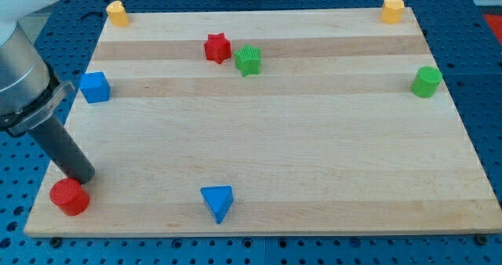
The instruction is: Push the red circle to the bottom left
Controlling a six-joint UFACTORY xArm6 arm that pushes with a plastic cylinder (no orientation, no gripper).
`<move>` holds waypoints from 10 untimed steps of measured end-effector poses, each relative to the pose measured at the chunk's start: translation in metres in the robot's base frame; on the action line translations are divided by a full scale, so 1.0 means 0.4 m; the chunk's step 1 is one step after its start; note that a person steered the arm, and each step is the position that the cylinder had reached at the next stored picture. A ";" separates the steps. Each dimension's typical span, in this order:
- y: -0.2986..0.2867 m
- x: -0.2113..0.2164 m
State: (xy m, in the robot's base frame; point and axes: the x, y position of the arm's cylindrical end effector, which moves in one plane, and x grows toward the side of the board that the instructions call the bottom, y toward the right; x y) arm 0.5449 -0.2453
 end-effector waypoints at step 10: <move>0.062 0.089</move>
State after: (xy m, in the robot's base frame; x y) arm 0.5807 -0.2206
